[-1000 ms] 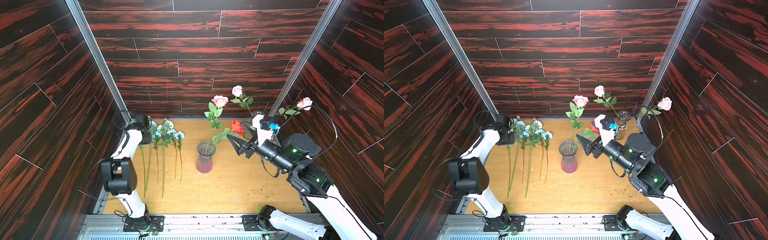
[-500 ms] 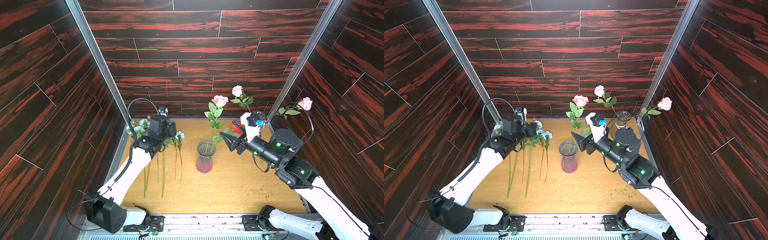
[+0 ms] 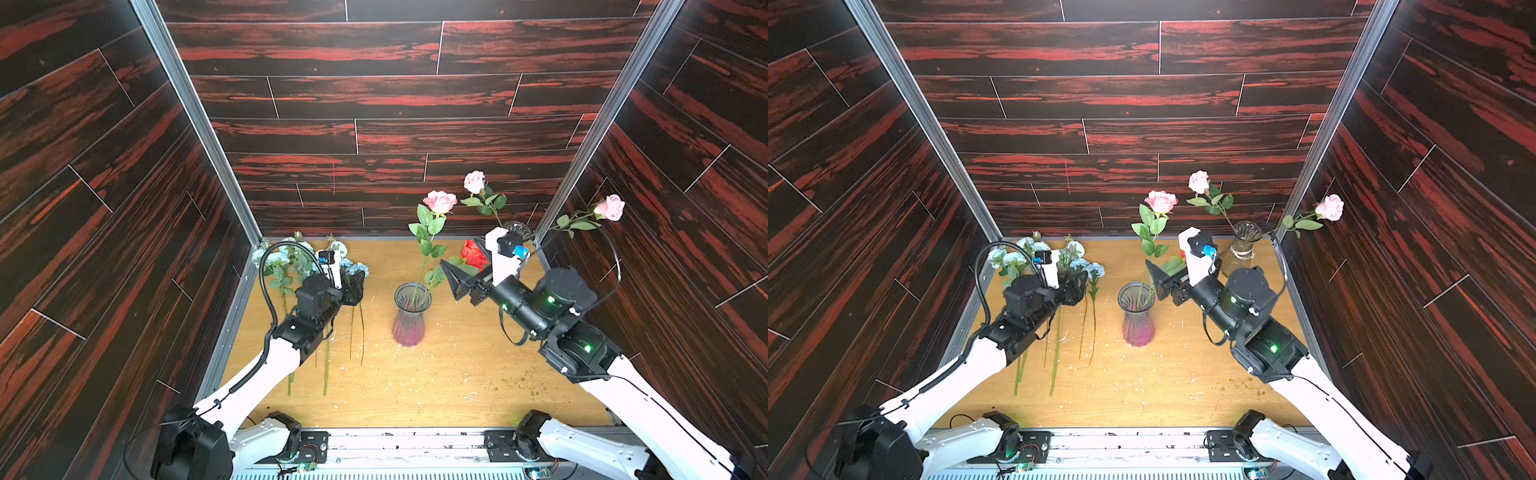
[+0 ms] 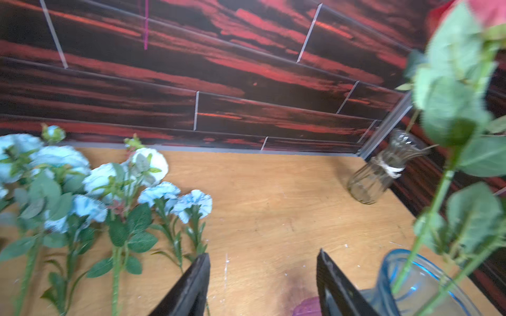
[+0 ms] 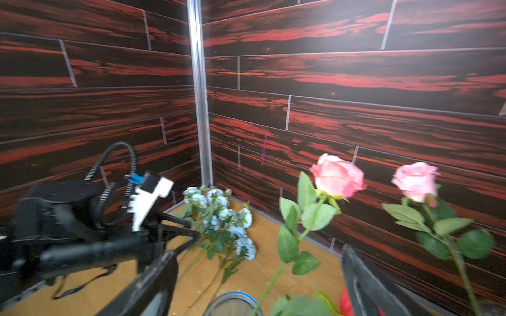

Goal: Pick out blue flowers from the vase
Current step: Adjust the vase at the center of the board.

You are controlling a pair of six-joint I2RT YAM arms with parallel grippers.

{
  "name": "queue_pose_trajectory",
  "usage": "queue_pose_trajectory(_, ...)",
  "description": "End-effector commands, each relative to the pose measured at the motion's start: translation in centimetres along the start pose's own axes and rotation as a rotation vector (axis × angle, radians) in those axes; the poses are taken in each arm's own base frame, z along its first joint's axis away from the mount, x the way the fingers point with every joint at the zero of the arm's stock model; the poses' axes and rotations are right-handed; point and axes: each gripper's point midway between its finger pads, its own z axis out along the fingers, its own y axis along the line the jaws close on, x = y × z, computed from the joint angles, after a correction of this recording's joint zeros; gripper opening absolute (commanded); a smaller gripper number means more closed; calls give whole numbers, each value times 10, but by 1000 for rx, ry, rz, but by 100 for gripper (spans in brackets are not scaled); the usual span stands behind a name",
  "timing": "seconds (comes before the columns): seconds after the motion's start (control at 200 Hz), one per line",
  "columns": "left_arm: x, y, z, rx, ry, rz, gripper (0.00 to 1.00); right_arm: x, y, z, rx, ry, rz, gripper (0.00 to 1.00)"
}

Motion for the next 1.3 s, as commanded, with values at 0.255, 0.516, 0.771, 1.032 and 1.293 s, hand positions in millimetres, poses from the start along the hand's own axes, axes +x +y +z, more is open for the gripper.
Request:
queue_pose_trajectory(0.255,-4,-34,2,175,11,-65,64,39,-12,-26,69,112,153,76)
queue_pose_trajectory(0.516,25,-36,5,201,61,-88,64,147,19,1,9,521,305,65)
queue_pose_trajectory(0.771,45,-20,9,145,68,-57,64,187,26,16,41,668,347,62)
queue_pose_trajectory(1.032,55,-10,11,105,78,-4,64,198,23,39,90,725,343,57)
queue_pose_trajectory(1.293,63,-8,12,103,86,22,64,197,18,64,96,769,385,54)
